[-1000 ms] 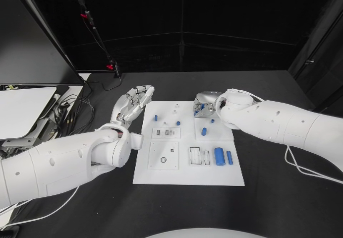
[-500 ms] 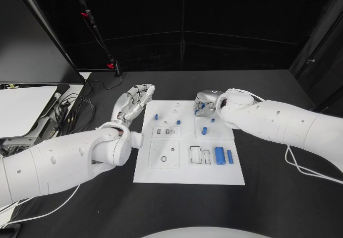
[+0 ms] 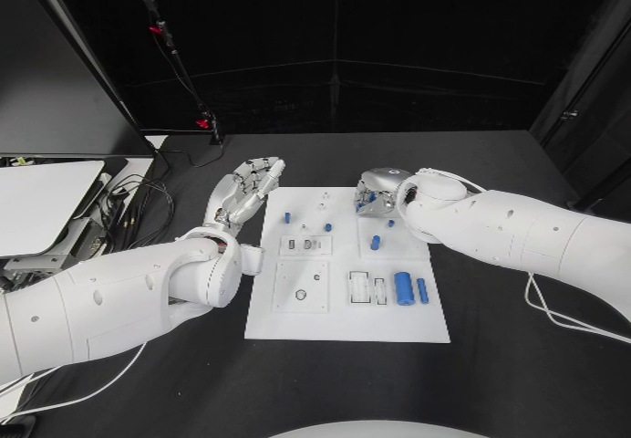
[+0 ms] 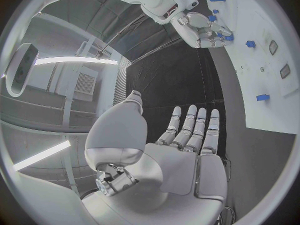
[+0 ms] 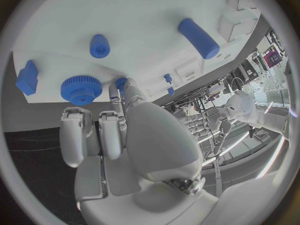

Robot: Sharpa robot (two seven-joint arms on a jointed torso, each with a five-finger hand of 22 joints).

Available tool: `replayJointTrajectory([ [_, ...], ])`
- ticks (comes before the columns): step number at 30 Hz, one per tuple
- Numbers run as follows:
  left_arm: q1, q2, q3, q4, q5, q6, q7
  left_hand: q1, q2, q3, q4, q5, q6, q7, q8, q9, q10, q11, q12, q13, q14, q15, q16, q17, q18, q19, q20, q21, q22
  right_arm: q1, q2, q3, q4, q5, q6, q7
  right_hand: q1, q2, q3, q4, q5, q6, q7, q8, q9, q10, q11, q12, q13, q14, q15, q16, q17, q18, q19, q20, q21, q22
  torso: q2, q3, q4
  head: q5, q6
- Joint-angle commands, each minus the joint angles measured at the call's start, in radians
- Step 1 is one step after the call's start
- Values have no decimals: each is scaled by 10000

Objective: Assemble the parts on the task board

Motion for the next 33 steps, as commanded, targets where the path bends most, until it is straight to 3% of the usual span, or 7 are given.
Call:
replayJointTrajectory([
  [1, 19, 3, 8, 8, -66, 110, 3057, -12, 105, 41, 0, 31, 49, 1577, 69, -9, -19, 13, 60, -10, -23, 57, 54, -11, 150, -53, 34, 41, 9, 30, -63, 8, 100, -57, -1311, 537, 86, -71, 88, 4, 44, 90, 11, -48, -2, 108, 20, -85, 13, 564, -75, -55, 13, 30, 14, -76, -31, 942, 12, 5, -2, 20, 66],
  [6, 19, -13, -8, 7, -66, 120, 3057, -12, 105, 41, 0, 31, 49, 1577, 69, -9, -19, 13, 60, -10, -23, 57, 54, -11, 150, -53, 34, 41, 9, 38, -195, 19, 338, 76, -1993, 850, 93, -98, 111, 20, 44, 112, 17, -62, -4, 138, 29, -127, 13, 565, -69, -55, 18, 27, 23, -73, -27, 954, 2, -8, -11, 64, 94],
  [8, 19, -23, -21, 6, -66, 121, 3056, -12, 105, 41, 0, 31, 49, 1577, 69, -9, -19, 13, 60, -10, -23, 57, 54, -11, 150, -53, 34, 41, 9, 52, -214, 78, 420, 129, -2088, 910, 104, -131, 149, 46, 44, 145, 22, -84, -5, 179, 36, -191, 13, 570, -63, -52, 38, 23, 36, -67, -20, 974, 6, -15, -21, 92, 111],
  [12, 18, -3, -48, -8, -66, 140, 3056, -12, 105, 41, 0, 31, 49, 1577, 69, -9, -19, 13, 60, -10, -23, 57, 54, -11, 150, -53, 34, 41, 9, 95, -147, 269, 528, 248, -2011, 935, 101, -156, 169, 74, 43, 162, 27, -103, -8, 204, 40, -237, 13, 572, -59, -50, 49, 20, 43, -63, -16, 986, 60, -8, -1, 105, 185],
  [15, 17, 14, -77, -18, -66, 155, 3053, -12, 105, 41, 0, 32, 49, 1577, 69, -9, -19, 13, 60, -10, -23, 57, 54, -11, 150, -53, 34, 41, 9, 140, -37, 320, 492, 308, -1928, 958, 101, -162, 173, 80, 44, 165, 28, -108, -9, 210, 41, -247, 13, 573, -58, -48, 57, 19, 45, -62, -15, 989, 77, 4, -3, 131, 192],
  [22, 16, 39, -121, -58, -66, 188, 3056, -4, 119, 40, 1, 55, 48, 1577, 74, -18, -22, 13, 65, -12, -24, 58, 57, -11, 151, -57, 35, 44, 10, 217, 277, 364, 219, 355, -1518, 1014, 106, -186, 200, 106, 45, 175, 29, -134, -13, 231, 43, -299, 13, 576, -56, -46, 69, 18, 48, -58, -13, 995, 193, 25, 37, 178, 234],
  [33, 15, 45, -134, -63, -66, 215, 3065, 0, 123, 40, 0, 61, 47, 1577, 76, -21, -23, 13, 66, -13, -25, 58, 58, -11, 151, -56, 35, 46, 11, 256, 696, 401, -392, 364, -1343, 1081, 129, -221, 243, 131, 46, 178, 28, -175, -19, 251, 46, -374, 13, 580, -52, -41, 94, 16, 55, -53, -10, 1007, 340, 26, 77, 288, 346],
])
